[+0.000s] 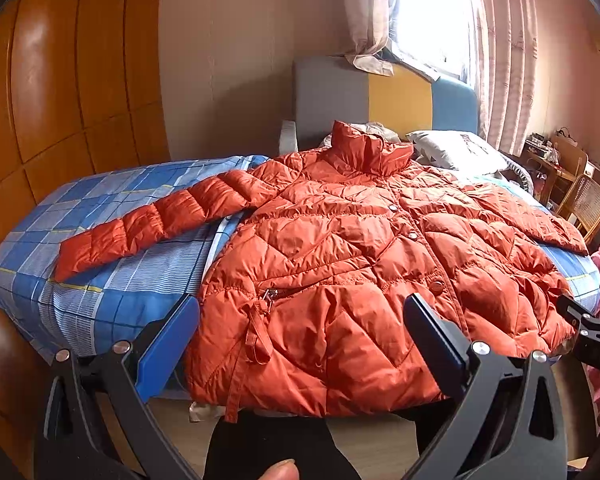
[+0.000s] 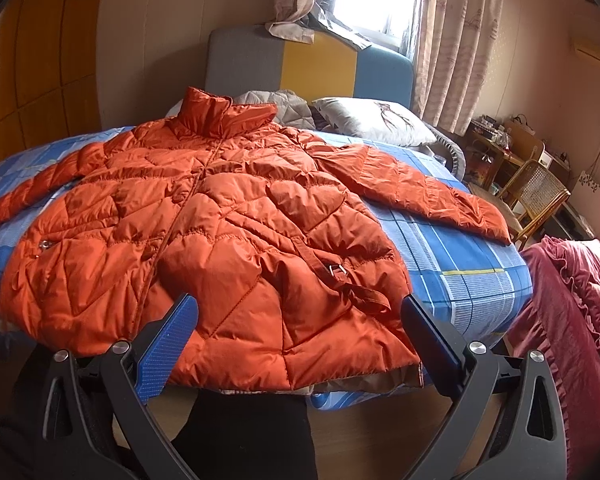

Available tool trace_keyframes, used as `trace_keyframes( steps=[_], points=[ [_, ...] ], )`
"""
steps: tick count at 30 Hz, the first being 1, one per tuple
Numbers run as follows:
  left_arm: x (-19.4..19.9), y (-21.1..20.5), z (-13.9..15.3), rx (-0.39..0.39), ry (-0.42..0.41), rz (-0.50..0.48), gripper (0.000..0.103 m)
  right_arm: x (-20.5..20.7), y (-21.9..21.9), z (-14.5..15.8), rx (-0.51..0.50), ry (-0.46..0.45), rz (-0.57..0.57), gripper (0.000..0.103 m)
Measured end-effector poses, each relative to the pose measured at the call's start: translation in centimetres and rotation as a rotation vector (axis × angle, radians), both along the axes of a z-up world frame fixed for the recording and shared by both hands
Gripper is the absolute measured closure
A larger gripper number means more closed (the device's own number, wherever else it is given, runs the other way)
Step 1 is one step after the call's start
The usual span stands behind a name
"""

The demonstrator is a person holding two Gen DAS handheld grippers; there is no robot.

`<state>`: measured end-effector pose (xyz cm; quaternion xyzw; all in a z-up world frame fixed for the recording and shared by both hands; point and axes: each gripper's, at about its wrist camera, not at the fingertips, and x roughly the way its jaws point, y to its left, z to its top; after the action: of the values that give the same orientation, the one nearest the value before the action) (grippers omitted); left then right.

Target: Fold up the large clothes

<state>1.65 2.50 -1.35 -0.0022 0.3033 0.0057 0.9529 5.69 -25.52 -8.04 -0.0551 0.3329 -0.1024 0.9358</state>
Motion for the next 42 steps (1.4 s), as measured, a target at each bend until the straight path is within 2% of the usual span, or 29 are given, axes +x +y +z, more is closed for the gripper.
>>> trace_keyframes(
  steps=[19,32,35,39,42],
  points=[
    [-0.2,-0.2,0.4,0.012,-0.023,-0.008,0.002,0.0,-0.1,0.1,-0.014,-0.008,-0.001,0.003],
    [0.5,0.9,-0.2,-0.023,-0.004,0.021,0.002,0.7,-1.1,-0.4,-0.037,0.000,-0.031,0.003],
    [1.3,1.3,-1.1,-0.027,0.022,0.027,0.002,1.4,-2.3,-0.7,-0.012,0.017,-0.051,0.003],
    [2.9,2.0,-2.2,-0.044,0.067,0.039,0.002,3.1,-6.9,-0.9,0.136,0.047,-0.140,0.003],
    [4.7,2.1,-2.7,-0.048,0.105,0.022,0.002,4.7,-10.7,-1.1,0.194,0.047,-0.217,0.003]
  ],
)
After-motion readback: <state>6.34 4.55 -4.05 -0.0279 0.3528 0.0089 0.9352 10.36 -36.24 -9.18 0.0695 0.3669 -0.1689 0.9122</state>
